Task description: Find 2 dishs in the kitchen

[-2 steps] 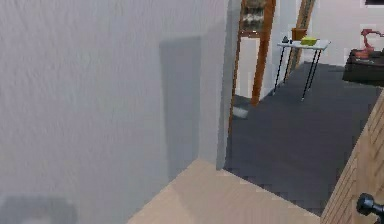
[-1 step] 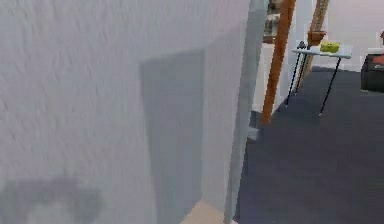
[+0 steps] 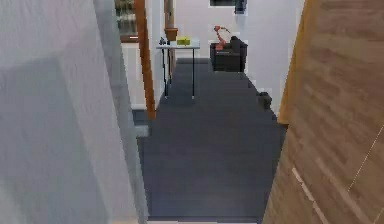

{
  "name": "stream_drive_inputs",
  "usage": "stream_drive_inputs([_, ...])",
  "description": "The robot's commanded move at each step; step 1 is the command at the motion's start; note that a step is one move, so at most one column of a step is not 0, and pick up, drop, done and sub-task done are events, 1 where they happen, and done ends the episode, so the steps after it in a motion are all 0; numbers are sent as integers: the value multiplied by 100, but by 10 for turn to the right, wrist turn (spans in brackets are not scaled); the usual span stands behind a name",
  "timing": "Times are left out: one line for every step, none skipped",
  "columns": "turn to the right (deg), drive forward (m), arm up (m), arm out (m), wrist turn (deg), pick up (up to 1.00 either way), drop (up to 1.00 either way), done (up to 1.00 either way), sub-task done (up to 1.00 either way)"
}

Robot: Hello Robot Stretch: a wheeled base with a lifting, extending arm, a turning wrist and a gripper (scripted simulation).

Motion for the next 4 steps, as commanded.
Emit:
stream_drive_inputs([0, 100, 0, 0, 0, 0, 0, 0, 0])
stream_drive_inputs([90, 0, 0, 0, 0, 0, 0, 0, 0])
stream_drive_inputs([0, 20, 0, 0, 0, 0, 0, 0, 0])
stream_drive_inputs([-300, 0, 0, 0, 0, 0, 0, 0, 0])
